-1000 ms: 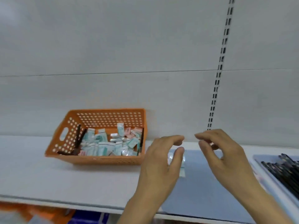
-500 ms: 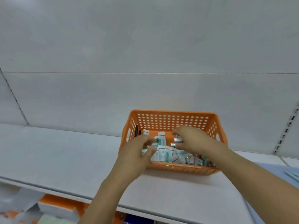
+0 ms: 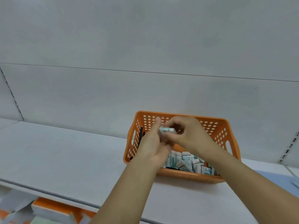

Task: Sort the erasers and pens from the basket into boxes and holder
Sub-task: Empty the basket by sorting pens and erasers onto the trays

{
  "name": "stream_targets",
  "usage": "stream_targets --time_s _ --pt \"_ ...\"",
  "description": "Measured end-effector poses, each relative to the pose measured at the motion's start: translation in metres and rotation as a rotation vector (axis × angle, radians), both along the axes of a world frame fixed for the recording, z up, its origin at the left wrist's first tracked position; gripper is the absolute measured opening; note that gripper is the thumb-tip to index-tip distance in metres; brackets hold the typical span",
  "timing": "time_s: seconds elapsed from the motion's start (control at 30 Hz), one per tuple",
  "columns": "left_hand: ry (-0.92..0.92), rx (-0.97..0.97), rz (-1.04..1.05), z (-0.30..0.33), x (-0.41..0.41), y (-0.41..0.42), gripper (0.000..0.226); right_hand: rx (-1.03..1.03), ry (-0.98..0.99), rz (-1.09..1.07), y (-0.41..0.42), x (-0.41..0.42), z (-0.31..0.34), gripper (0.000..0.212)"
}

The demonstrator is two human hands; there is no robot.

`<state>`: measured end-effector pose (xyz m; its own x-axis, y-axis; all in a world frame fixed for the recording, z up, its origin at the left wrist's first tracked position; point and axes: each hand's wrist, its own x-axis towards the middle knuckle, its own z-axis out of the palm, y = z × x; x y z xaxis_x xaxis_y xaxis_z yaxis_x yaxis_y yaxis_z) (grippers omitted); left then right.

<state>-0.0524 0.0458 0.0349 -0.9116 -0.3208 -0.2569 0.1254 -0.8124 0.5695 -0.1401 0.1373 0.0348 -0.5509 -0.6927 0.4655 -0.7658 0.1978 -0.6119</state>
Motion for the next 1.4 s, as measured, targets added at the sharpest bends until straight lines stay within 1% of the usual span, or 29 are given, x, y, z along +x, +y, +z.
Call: stream_targets --time_s 0.07,0.1,0.17,0.2,0.3,0.37,0.4,0.43,0.47,0.53,0.57,0.6,0.67,0.73,0.77,0.8,0.83,0.9,0.93,0.97,1.0,1.03,1.07,1.1,1.13,1.17,1.23,1.3,1.4 --pt "0.033 0.15 0.075 -0.004 -0.007 -0.003 0.047 0.049 0.185 -0.006 -0.005 0.001 -0.001 0.013" --pt "0.052 0.225 0.099 -0.007 -0.009 -0.007 0.049 0.023 0.239 -0.035 -0.006 0.0 0.0 0.016" --pt "0.083 0.344 0.109 -0.01 -0.012 -0.014 0.051 -0.069 0.243 -0.083 -0.007 -0.007 0.0 0.019" --pt "0.091 0.368 0.089 -0.01 -0.011 -0.015 0.051 -0.079 0.222 -0.054 -0.007 -0.009 0.0 0.019" --pt "0.084 0.356 0.066 -0.009 -0.007 -0.019 0.05 0.01 0.228 0.132 -0.011 -0.007 -0.007 0.023" --pt "0.081 0.339 0.141 -0.009 -0.004 -0.023 0.04 -0.037 0.168 0.124 -0.013 -0.01 -0.009 0.023" --pt "0.072 0.325 0.177 -0.009 -0.002 -0.024 0.034 -0.04 0.143 0.056 -0.014 -0.016 -0.009 0.023" --pt "0.067 0.318 0.201 -0.009 0.0 -0.026 0.029 0.038 0.16 -0.021 -0.015 -0.025 -0.011 0.025" --pt "0.068 0.32 0.21 -0.009 0.002 -0.026 0.027 0.208 0.215 -0.09 -0.017 -0.031 -0.014 0.028" --pt "0.081 0.311 0.206 -0.01 0.004 -0.026 0.03 0.54 0.295 -0.111 -0.022 -0.039 -0.024 0.032" --pt "0.079 0.291 0.204 -0.01 0.005 -0.025 0.032 0.601 0.288 -0.095 -0.024 -0.04 -0.03 0.028" --pt "0.07 0.263 0.207 -0.011 0.005 -0.024 0.034 0.599 0.265 -0.089 -0.025 -0.041 -0.032 0.021" --pt "0.044 0.207 0.216 -0.012 0.004 -0.024 0.041 0.479 0.244 -0.127 -0.022 -0.041 -0.028 0.012" --pt "0.024 0.201 0.213 -0.013 0.003 -0.022 0.048 0.216 0.214 -0.166 -0.016 -0.04 -0.017 0.01" --pt "0.02 0.216 0.199 -0.014 0.003 -0.02 0.05 0.064 0.183 -0.138 -0.012 -0.035 -0.011 0.009" --pt "0.023 0.233 0.171 -0.014 0.002 -0.018 0.051 -0.04 0.156 -0.069 -0.009 -0.029 -0.005 0.008" --pt "0.037 0.25 0.133 -0.013 0.002 -0.014 0.052 -0.071 0.13 0.037 -0.006 -0.021 0.0 0.007" --pt "0.08 0.284 0.095 -0.014 0.0 -0.01 0.054 0.0 0.107 0.248 -0.004 -0.009 0.003 0.005" --pt "0.097 0.305 0.121 -0.015 -0.001 -0.008 0.051 0.021 0.084 0.299 -0.003 -0.007 0.002 0.008" --pt "0.11 0.327 0.169 -0.016 -0.003 -0.008 0.046 0.015 0.047 0.295 -0.002 -0.009 0.001 0.01" --pt "0.107 0.346 0.226 -0.017 -0.003 -0.009 0.04 0.015 0.02 0.235 -0.001 -0.015 -0.001 0.011" --pt "0.096 0.358 0.276 -0.017 -0.003 -0.01 0.032 0.075 0.024 0.148 0.0 -0.023 -0.004 0.011" --pt "0.088 0.359 0.307 -0.016 -0.002 -0.01 0.027 0.235 0.053 0.069 0.001 -0.032 -0.008 0.009" --pt "0.085 0.349 0.32 -0.016 -0.001 -0.009 0.025 0.452 0.056 0.029 0.002 -0.037 -0.013 0.012" --pt "0.083 0.328 0.317 -0.016 0.0 -0.009 0.024 0.658 0.027 0.031 0.002 -0.041 -0.019 0.02" --pt "0.08 0.303 0.303 -0.017 0.002 -0.008 0.024 0.799 -0.016 0.052 0.002 -0.043 -0.023 0.03" --pt "0.076 0.275 0.271 -0.017 0.003 -0.004 0.022 0.891 -0.042 0.078 0.001 -0.043 -0.022 0.039" --pt "0.08 0.28 0.26 -0.018 0.004 -0.002 0.02 0.924 0.004 0.09 -0.003 -0.044 -0.018 0.035" --pt "0.101 0.267 0.247 -0.019 0.002 -0.003 0.021 0.977 -0.027 0.12 -0.003 -0.049 -0.015 0.025"
